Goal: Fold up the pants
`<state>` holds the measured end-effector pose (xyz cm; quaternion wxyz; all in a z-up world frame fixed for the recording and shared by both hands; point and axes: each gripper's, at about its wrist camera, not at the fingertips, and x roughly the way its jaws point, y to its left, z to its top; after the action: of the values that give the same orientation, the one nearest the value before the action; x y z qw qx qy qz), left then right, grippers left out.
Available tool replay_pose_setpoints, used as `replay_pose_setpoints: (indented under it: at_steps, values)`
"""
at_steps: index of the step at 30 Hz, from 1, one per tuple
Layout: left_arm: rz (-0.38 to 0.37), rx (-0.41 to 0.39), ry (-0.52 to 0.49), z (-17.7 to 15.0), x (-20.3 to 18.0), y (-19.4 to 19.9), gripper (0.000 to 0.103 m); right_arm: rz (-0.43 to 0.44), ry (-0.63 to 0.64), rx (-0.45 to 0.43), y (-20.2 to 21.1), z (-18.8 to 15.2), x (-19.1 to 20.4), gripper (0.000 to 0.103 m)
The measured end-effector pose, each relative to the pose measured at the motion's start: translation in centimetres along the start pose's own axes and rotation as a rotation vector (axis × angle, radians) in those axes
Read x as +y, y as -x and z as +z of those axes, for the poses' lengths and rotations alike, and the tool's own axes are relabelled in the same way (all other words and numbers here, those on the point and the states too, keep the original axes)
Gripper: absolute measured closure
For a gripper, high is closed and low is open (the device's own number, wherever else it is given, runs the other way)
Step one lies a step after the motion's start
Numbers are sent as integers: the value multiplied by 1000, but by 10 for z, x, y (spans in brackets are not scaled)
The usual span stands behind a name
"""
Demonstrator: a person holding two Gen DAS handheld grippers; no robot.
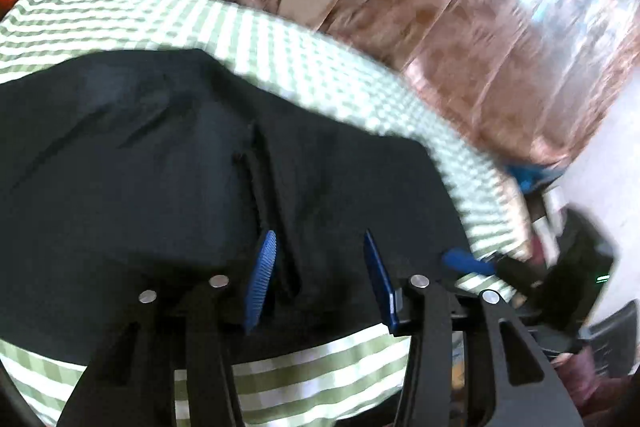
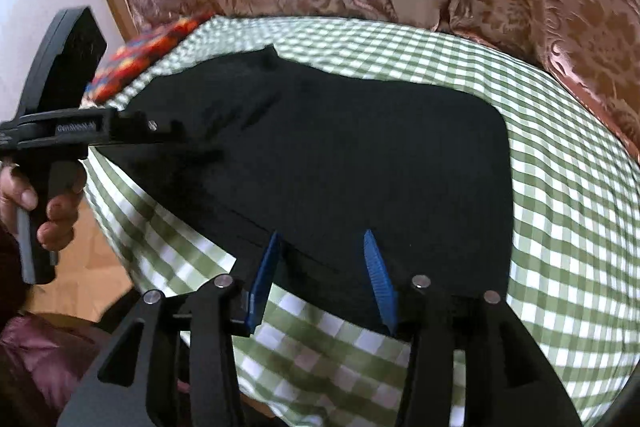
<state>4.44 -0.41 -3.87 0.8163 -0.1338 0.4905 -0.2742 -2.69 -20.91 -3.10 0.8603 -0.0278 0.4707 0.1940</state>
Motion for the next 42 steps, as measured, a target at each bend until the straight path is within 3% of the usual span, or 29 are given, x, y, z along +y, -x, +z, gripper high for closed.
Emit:
replay_pose_setpoints:
  at_steps: [1,3,5,9,16,20,25,28,30,32,36,38,40,42]
  values:
    - [23,29,-6,-5,2,-8,77,-11,10,11,-5,0,0,60]
    - [34,33,-1,-9,7,-10,84,-20,19,15,-9,-1,0,73]
    - [17,12,10,-8,9,-5,87,-23,34,13,-8,0,2,93]
    - [-9,-31,-23,-9,0,10,88,-6,37,-18,8,2,1,96]
    - [11,6,-9,-24,9,-3,86,40,34,34,0,-11,2,89]
    - [-24,-36,26,-22,13,11,83,99,73,58,6,-6,3,55]
    - [39,-49,-3,-29,13,23,83,162,64,11,20,14,7,54]
    - [62,-65,-3,-33,14,27,73,196,41,-34,15,39,14,54]
    - [99,-83,-10,-34,14,31,67,201,23,-44,-2,58,23,57]
    - [131,-97,-21,-35,13,37,67,177,24,-38,-22,74,30,68]
    - [200,-119,-25,-39,22,49,67,161,54,-22,-63,101,50,68]
    - [231,-127,-16,-39,29,54,67,188,79,20,-84,104,64,64]
    - [301,-140,-8,-39,35,60,67,131,126,56,-105,97,78,60]
    - [363,-152,-6,-38,40,66,63,52,195,-4,-107,83,94,56]
